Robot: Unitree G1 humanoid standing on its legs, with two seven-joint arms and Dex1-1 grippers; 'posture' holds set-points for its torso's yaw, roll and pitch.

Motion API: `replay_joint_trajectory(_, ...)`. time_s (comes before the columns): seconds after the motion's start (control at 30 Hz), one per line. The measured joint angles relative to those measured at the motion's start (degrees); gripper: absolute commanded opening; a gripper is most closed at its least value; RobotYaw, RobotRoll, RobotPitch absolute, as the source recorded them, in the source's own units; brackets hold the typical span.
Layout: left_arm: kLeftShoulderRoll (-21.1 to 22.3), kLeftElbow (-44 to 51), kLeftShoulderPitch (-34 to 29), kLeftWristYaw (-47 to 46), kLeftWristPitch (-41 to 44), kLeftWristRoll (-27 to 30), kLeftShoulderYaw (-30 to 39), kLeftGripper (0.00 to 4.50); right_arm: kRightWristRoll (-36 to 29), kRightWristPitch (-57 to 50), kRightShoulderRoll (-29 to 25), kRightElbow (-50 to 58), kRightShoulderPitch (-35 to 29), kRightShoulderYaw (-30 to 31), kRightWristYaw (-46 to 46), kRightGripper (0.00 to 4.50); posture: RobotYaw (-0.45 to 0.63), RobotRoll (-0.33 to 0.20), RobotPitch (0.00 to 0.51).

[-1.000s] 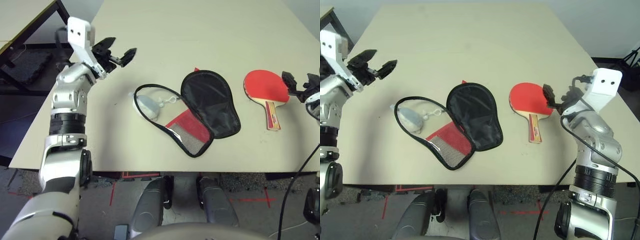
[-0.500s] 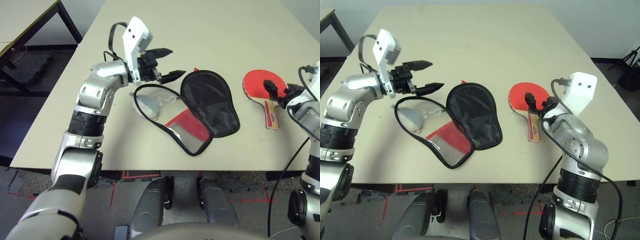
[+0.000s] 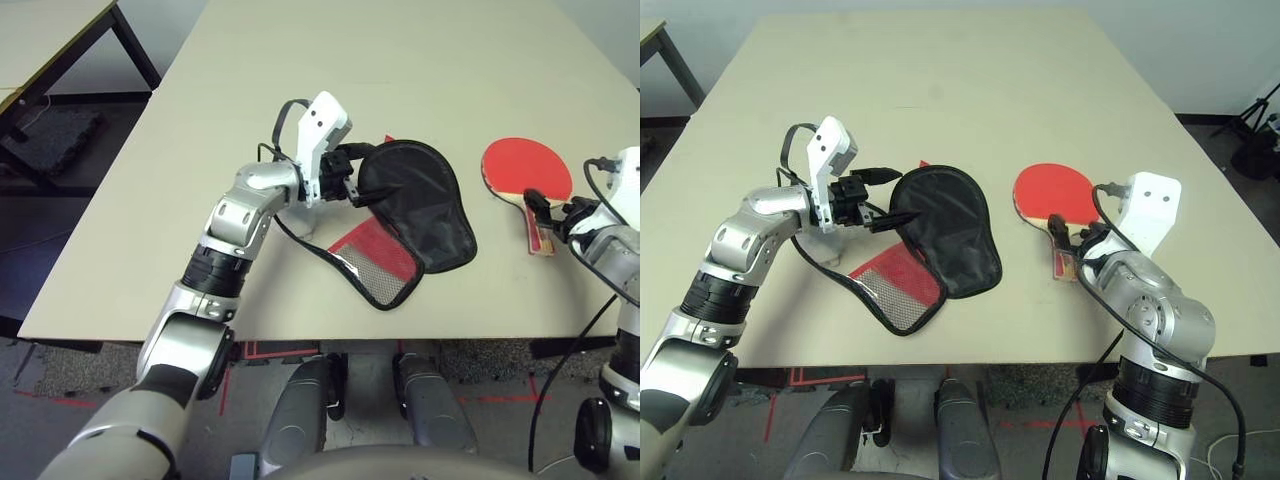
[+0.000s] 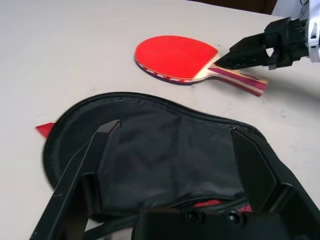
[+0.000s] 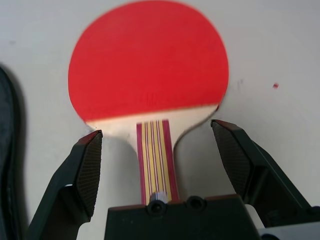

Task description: Store the ping-pong paddle in its case and zip it.

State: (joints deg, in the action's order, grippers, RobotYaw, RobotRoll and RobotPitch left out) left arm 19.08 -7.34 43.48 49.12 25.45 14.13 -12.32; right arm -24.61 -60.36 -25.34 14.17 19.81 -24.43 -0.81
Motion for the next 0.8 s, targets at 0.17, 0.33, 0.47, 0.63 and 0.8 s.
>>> replay_joint_trajectory(0.17,-0.5,0.0,0.0,-0.5,0.1,-0.8,-0.1,4.5,1.1,-1.2,0.1,-0.2,-0.2,1.2,0.0,4.49,-0.14,0.0,0.17)
replay_joint_trajectory(0.33,-0.9,0.0,0.0,-0.5,0.4,-0.9,-0.1,4.5,2.6,-2.0,0.7,-1.9,-0.4,2.3,0.1,3.94,-0.13,0.0,0.168)
replay_joint_trajectory(0.47,-0.9,0.2,0.0,-0.6,0.9,-0.9,-0.1,4.5,3.8,-2.4,0.7,-2.7,-0.4,2.7,0.2,2.61,-0.12,0.0,0.168)
replay_joint_trajectory(0.63,-0.9,0.7,0.0,-0.8,1.3,-0.9,0.0,4.5,4.6,-2.3,0.7,-3.4,0.0,2.7,0.0,1.15,-0.12,0.0,0.168)
replay_joint_trajectory(0.8,-0.9,0.7,0.0,-1.0,1.3,-0.9,0.1,4.5,5.2,-1.5,0.6,-4.3,0.3,2.7,-0.4,1.16,-0.12,0.0,0.168)
